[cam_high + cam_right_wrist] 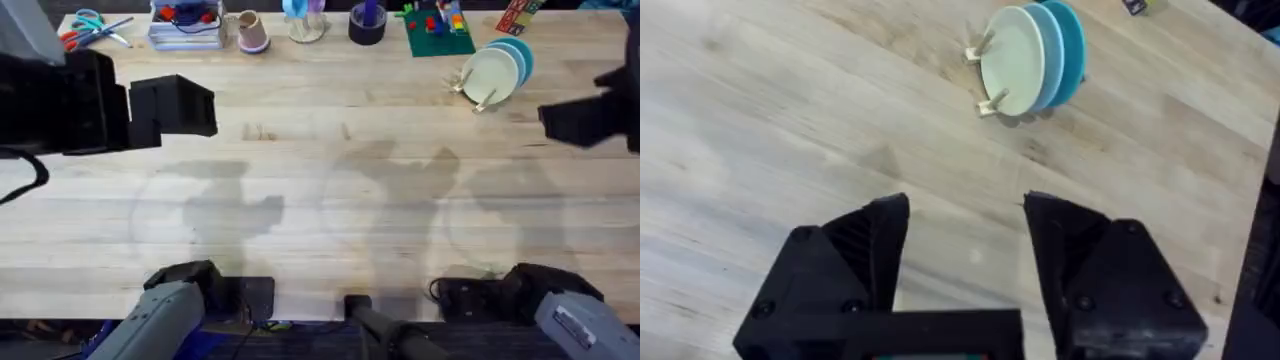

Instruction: Pick up the plates from the table one by one and place each into a slot on the dish rack.

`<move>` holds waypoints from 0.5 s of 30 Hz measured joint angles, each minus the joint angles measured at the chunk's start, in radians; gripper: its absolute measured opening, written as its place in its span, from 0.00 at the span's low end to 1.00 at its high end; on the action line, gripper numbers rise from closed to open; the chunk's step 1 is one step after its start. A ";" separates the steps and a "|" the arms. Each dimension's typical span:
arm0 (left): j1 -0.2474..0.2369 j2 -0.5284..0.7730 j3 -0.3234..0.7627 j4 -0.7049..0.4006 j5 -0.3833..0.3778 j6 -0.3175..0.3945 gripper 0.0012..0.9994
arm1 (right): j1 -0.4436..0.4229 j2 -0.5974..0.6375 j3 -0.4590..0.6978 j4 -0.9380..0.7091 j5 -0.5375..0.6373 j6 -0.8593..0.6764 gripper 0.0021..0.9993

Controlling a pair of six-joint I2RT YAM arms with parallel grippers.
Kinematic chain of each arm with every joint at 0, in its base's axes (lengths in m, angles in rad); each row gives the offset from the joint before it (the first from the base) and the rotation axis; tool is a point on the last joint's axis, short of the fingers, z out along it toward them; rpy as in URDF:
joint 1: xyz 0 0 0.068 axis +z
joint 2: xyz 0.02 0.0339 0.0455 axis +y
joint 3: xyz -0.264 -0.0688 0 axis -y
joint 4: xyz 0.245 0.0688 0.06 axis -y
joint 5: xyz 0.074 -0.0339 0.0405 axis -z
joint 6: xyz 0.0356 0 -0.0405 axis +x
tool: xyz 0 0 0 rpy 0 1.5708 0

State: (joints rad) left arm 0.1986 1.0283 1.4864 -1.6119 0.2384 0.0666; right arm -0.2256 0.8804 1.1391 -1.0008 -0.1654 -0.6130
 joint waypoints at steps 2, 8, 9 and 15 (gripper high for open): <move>0.000 0.000 0.000 0.000 0.000 0.000 1.00 | 0.000 -0.066 -0.033 -0.002 0.000 0.009 0.71; 0.000 0.000 0.000 0.000 0.000 0.000 1.00 | 0.000 -0.255 -0.117 -0.010 0.000 0.022 0.88; 0.000 0.000 0.000 0.000 0.000 0.000 0.99 | 0.000 -0.281 -0.124 -0.019 0.000 0.023 0.89; 0.000 0.000 0.000 0.000 0.000 0.000 0.99 | 0.000 -0.399 -0.130 -0.093 -0.001 0.027 0.97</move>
State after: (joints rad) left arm 0.1986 1.0286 1.4864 -1.6119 0.2386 0.0666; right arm -0.2256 0.4812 1.0088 -1.0935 -0.1665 -0.5857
